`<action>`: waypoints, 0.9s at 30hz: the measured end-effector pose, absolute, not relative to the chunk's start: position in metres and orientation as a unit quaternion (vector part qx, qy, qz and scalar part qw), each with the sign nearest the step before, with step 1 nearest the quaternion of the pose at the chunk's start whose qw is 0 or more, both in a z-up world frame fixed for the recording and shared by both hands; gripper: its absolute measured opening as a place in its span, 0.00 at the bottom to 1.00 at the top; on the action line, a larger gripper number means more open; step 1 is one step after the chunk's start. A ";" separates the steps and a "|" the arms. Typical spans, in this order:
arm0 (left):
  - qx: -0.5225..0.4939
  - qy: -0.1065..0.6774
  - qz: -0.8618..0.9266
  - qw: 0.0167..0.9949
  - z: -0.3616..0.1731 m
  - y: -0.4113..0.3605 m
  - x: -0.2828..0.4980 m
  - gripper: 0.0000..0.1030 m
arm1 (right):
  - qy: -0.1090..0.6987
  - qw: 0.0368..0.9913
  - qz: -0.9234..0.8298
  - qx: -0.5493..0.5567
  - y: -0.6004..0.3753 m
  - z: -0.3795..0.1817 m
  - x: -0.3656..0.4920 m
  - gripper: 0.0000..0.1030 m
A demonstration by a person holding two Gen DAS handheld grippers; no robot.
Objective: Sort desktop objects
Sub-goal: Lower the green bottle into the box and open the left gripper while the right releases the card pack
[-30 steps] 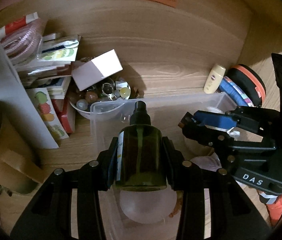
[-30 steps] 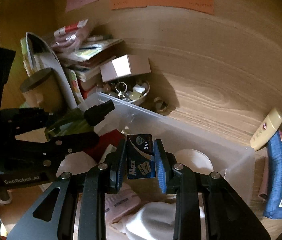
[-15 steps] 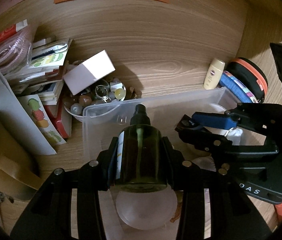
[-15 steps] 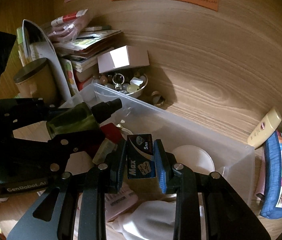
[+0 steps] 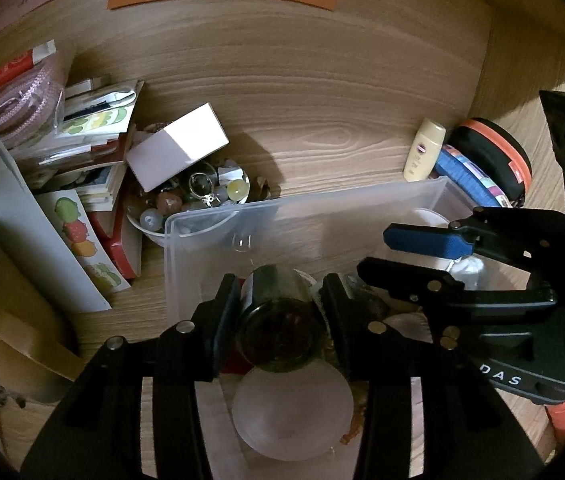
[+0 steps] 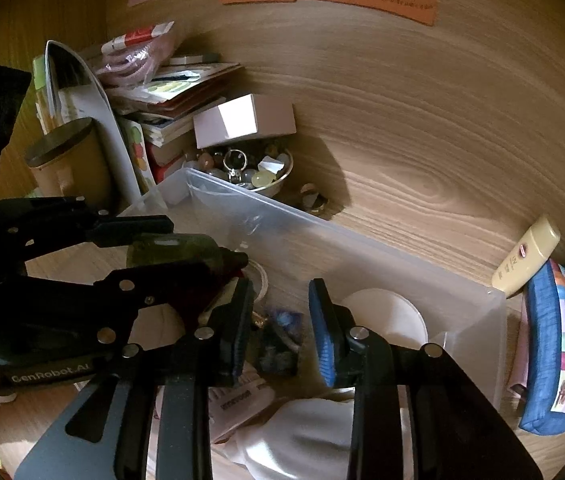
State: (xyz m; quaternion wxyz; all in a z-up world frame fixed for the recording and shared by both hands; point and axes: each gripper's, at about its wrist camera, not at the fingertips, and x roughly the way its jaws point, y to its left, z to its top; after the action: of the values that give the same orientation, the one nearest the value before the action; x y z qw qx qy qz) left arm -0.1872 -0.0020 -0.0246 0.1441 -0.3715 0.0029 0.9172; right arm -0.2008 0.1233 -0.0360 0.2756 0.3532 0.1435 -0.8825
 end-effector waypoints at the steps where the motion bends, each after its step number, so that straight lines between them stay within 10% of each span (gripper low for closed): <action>1: -0.370 0.002 0.918 0.142 -0.024 -0.003 -0.187 0.43 | 0.142 0.276 -0.883 0.353 0.124 -0.036 -0.200 0.26; 10: -0.353 -0.011 0.926 0.135 -0.018 -0.010 -0.183 0.62 | 0.132 0.282 -0.885 0.345 0.128 -0.031 -0.200 0.31; 27: -0.312 0.006 0.945 0.102 0.003 -0.010 -0.151 0.88 | 0.141 0.238 -0.914 0.296 0.146 -0.003 -0.180 0.74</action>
State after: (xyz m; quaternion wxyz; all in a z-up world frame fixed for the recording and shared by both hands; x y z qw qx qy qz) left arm -0.1507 -0.0098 0.0032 0.1016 -0.3116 0.0062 0.9448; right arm -0.1797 0.1465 -0.0029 0.2378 0.2959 0.1406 -0.9144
